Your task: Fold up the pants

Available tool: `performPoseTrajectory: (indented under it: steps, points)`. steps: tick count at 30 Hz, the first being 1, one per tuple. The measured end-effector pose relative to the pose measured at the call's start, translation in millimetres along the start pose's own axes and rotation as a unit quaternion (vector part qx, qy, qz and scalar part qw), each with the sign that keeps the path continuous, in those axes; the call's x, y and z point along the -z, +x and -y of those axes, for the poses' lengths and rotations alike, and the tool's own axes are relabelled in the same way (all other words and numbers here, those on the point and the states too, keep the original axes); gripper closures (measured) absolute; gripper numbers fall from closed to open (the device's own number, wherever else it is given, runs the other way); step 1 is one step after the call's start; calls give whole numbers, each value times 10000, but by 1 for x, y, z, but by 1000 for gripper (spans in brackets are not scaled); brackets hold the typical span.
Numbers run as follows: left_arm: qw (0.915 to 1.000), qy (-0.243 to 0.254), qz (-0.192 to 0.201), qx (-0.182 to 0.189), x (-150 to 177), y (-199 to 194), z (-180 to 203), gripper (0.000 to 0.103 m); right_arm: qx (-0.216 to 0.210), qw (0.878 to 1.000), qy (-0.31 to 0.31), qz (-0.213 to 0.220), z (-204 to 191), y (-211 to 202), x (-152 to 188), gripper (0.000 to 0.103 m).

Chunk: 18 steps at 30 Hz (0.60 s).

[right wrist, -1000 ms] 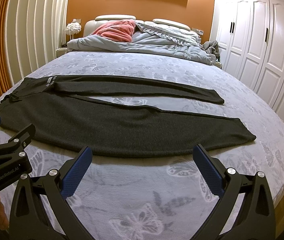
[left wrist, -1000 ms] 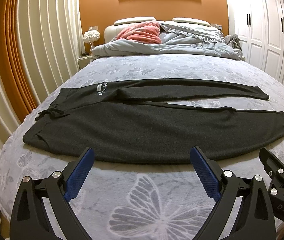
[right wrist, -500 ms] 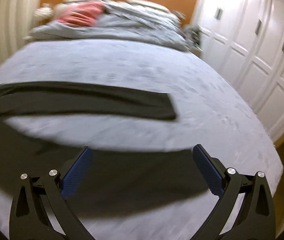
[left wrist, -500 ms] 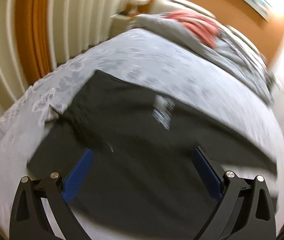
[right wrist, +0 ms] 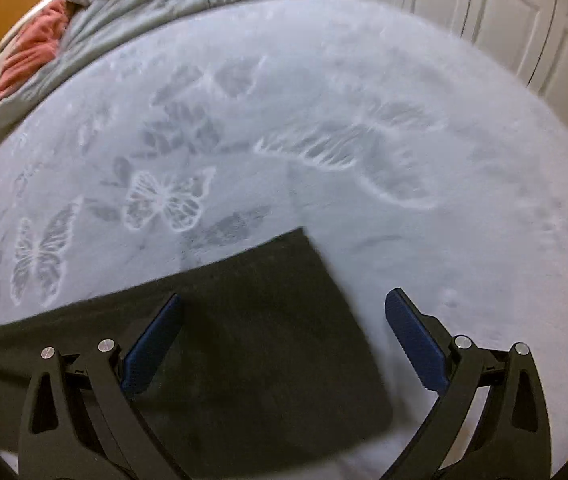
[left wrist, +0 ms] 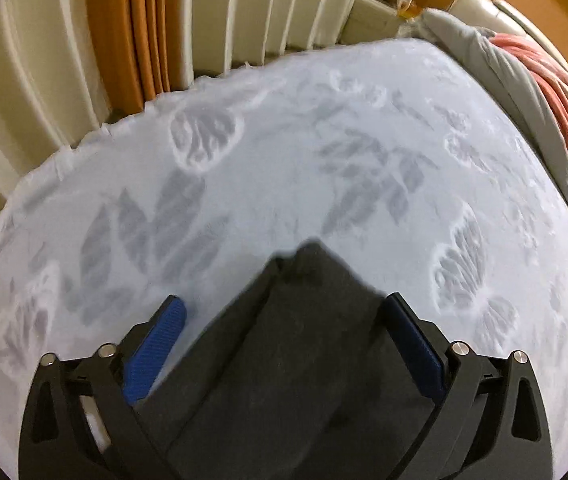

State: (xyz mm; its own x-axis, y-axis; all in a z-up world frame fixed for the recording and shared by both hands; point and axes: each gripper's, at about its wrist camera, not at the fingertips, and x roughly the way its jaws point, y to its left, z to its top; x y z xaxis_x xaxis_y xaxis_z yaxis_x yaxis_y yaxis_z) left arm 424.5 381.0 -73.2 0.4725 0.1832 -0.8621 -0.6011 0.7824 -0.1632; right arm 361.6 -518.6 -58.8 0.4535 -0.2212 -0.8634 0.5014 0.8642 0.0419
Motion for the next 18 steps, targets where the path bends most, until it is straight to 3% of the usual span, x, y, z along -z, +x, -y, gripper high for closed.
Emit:
performPoseTrajectory:
  steps: [1, 3, 4, 5, 6, 10, 13, 18]
  points:
    - [9994, 325, 112, 83, -1, 1, 9, 14, -59, 9998, -77, 198, -3, -1, 0, 5]
    - [9968, 787, 114, 14, -2, 2, 23, 60, -112, 9987, -371, 328, -13, -1, 0, 22]
    - [9955, 929, 121, 113, -3, -1, 28, 64, -150, 9979, -492, 385, -16, -4, -2, 42]
    - [9958, 894, 139, 157, -3, -6, 29, 71, -297, 9974, -527, 390, -17, -7, -3, 82]
    - [9961, 826, 149, 259, -4, -13, 28, 74, -441, 9973, -454, 370, -15, -11, -5, 97]
    - [9925, 746, 487, 839, -3, -69, 13, 76, -665, 9919, -555, 928, -8, -53, -2, 97]
    - [9852, 654, 616, 1460, 10, -128, -10, 77, -1047, 9823, -610, 1427, 6, -107, 12, 97]
    - [9752, 966, 637, 1885, 60, -215, -56, 77, -1297, 9656, -1238, 1885, 33, -197, 58, 97]
